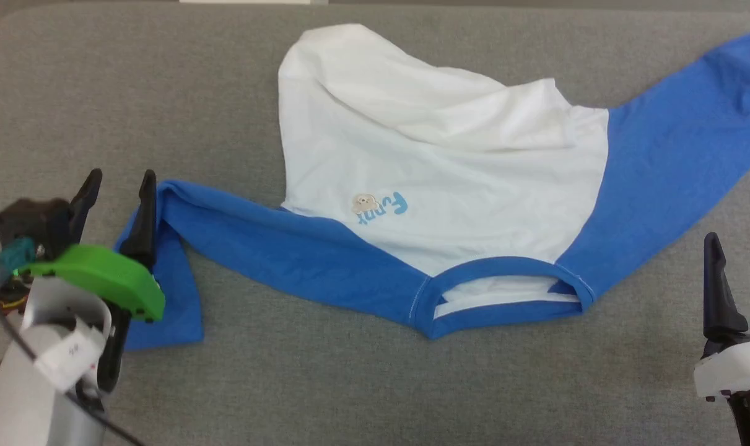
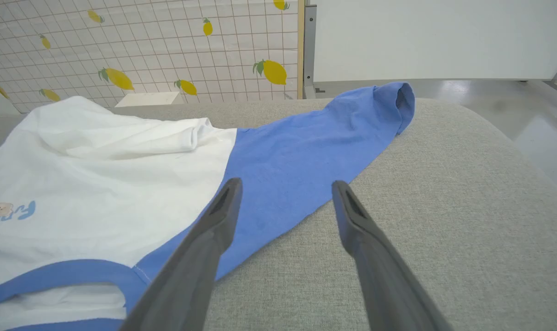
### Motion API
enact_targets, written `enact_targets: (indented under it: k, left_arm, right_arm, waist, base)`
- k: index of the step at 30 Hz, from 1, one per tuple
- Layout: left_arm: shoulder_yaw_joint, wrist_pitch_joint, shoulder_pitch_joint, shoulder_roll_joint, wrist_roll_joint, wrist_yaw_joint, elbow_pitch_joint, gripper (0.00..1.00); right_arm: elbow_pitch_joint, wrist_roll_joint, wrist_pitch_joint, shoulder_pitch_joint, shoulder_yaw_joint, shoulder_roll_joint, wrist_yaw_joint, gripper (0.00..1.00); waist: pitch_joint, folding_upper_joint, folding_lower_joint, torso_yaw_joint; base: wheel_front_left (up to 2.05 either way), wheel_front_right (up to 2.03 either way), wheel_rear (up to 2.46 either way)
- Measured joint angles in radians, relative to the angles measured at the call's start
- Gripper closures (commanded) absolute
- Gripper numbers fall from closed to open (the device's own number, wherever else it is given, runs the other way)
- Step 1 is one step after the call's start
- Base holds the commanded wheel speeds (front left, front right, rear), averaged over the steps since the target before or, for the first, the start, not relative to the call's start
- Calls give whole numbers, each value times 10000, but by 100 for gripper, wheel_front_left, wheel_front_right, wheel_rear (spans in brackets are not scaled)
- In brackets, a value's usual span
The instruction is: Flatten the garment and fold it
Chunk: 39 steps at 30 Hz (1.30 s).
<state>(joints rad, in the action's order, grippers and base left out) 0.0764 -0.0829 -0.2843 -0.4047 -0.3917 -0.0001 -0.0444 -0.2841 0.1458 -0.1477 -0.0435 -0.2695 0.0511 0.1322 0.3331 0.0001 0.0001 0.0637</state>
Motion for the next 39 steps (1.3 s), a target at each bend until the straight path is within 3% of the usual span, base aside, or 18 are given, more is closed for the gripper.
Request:
enact_targets:
  k: [7,11,19,25,26,29,30,31,35,39]
  left_arm:
    - [575,174,1395,-13,303,-38,2575,0]
    - [1726,-410,1666,-54,627,-539,3149,0]
    - [4240,-1373,1245,-790,1404,-1220,2408,0]
    - [5626,-1430,162,-1453,1714,-1233,1285,0]
    - [6372,-1486,-370,-1705,1674,-1237,569,0]
    - [6775,-1436,-937,-1789,1488,-1281,190,0]
    - [6893,-1430,-1107,-1791,1363,-1308,113,7]
    - [6957,-1379,-1253,-1789,1246,-1313,33,100]
    - [6809,-1035,-1437,-1622,830,-1292,-236,100]
    - [6399,-614,-1141,-1463,219,-859,-274,100]
  right_arm:
    - [-29,54,-23,-198,0,0,0,0]
    - [-138,79,-48,-204,12,0,0,0]
    - [-221,205,-58,-196,50,0,0,0]
    - [-196,261,44,-166,52,0,0,0]
    - [-178,311,90,-104,75,0,0,0]
    - [-157,314,161,32,104,0,0,0]
    - [-148,314,163,50,105,0,0,0]
    - [-132,314,167,54,105,-2,0,0]
    - [-58,314,176,63,81,-2,0,0]
    - [19,311,174,63,77,0,0,0]
  waist:
    - [-633,0,-1,149]
    - [-748,0,-1,163]
    - [-311,0,-1,-79]
    - [156,0,-1,-360]
    - [384,0,-1,-500]
    - [594,0,-1,-627]
    - [658,0,-1,-669]
    - [710,0,-1,-710]
    - [779,0,-1,-812]
    - [596,0,-1,-798]
  base:
    - [0,0,0]
    - [0,0,0]
    - [0,0,0]
    - [0,0,0]
    - [0,0,0]
    - [0,0,0]
    - [0,0,0]
    - [0,0,0]
    - [0,0,0]
    - [0,0,0]
